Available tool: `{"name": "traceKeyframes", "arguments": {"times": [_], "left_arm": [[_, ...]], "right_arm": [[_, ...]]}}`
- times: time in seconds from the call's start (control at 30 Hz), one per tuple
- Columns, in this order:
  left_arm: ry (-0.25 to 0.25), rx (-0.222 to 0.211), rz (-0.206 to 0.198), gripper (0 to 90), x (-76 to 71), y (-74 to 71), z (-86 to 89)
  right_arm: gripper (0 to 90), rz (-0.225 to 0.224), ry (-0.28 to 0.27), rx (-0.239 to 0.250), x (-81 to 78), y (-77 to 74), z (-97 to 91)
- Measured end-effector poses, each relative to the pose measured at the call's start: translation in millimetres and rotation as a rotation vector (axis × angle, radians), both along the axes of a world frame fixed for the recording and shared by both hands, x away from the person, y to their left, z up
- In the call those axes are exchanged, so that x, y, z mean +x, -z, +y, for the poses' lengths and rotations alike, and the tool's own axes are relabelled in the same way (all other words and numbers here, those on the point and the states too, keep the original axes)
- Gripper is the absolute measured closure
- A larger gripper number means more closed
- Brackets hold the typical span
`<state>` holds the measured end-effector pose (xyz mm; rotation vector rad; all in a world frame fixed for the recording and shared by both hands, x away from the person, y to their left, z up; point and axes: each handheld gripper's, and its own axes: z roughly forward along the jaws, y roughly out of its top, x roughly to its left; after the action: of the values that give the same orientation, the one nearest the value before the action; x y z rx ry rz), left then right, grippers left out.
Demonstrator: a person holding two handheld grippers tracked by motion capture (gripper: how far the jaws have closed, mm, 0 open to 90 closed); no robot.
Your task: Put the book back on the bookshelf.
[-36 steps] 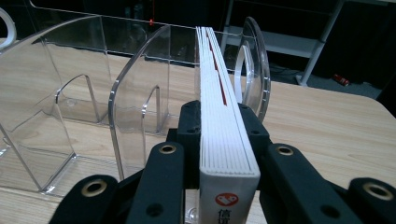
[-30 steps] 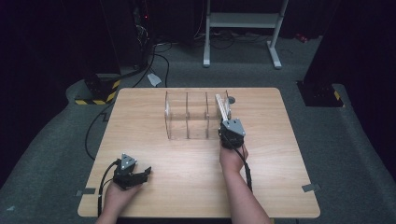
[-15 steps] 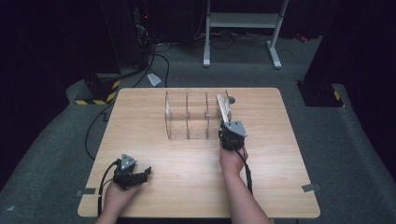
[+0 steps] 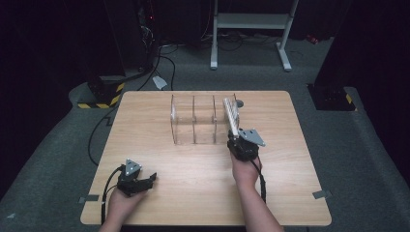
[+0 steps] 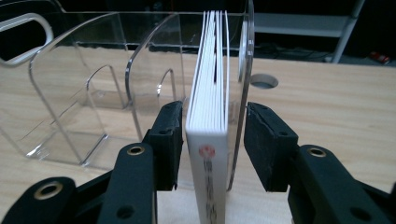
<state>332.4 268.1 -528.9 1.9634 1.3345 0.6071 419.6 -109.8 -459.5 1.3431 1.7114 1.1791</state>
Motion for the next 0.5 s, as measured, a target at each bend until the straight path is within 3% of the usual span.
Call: {"name": "traceKeyframes", "arguments": {"times": [0.27,0.5], "left_arm": [[0.000,0.000,0.000,26.2,0.0,0.0,0.0],[0.000,0.000,0.000,26.2,0.0,0.0,0.0]], "right_arm": [[66.0,0.039,-0.065,0.008,-13.1,14.9,-8.2],[72.4,0.046,-0.021,0.035,-15.5,20.3,-9.0]]}}
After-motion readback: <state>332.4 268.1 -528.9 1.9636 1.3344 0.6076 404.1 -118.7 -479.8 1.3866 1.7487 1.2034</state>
